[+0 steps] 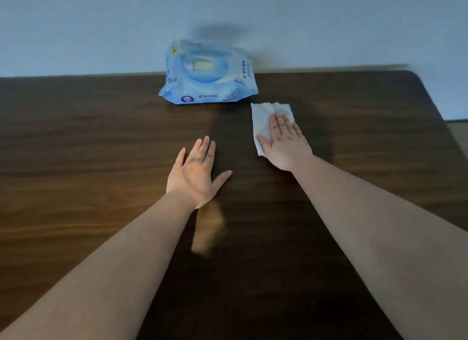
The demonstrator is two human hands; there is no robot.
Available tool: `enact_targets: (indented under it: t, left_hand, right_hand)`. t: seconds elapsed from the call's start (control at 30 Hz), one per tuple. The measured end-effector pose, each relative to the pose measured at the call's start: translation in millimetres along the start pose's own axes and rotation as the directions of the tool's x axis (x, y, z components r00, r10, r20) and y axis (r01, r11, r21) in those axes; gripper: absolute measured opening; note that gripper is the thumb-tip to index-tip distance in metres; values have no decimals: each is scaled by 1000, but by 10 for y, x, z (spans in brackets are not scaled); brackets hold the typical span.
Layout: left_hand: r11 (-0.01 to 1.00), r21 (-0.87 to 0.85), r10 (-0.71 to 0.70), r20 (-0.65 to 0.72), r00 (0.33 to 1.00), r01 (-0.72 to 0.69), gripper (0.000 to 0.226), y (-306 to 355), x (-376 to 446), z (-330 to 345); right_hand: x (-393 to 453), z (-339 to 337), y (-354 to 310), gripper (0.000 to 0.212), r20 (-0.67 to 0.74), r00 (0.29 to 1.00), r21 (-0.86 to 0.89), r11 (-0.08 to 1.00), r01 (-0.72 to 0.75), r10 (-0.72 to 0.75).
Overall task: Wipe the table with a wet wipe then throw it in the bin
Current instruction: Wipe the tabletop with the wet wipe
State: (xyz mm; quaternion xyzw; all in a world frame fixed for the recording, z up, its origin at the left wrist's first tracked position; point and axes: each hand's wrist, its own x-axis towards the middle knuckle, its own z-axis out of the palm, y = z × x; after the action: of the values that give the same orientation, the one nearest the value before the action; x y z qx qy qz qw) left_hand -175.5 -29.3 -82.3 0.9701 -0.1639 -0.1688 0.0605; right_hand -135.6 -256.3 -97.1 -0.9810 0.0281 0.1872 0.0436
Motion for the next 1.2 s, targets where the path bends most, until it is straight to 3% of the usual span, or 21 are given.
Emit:
enact_targets:
  t: [0.3, 0.6, 0.9, 1.2]
  left_hand:
    - [988, 42, 150, 31, 988, -151, 81, 1178, 558, 51]
    - [975, 117, 181, 65, 981, -187, 86, 1780, 785, 206]
    - [981, 134, 122, 128, 984, -139, 88, 1829, 745, 148]
    - [988, 22, 153, 79, 985, -155, 78, 1530, 392, 76]
  right_hand:
    - [-226, -42, 1639, 72, -42, 967, 76, 966, -249, 253]
    - [-509, -20, 2585, 70, -35, 897, 91, 896, -436, 440]
    - [-1018, 139, 2659, 70, -2, 868, 120, 862, -493, 496]
    - [-1267, 245, 2060, 69, 18, 891, 98, 886, -454, 454]
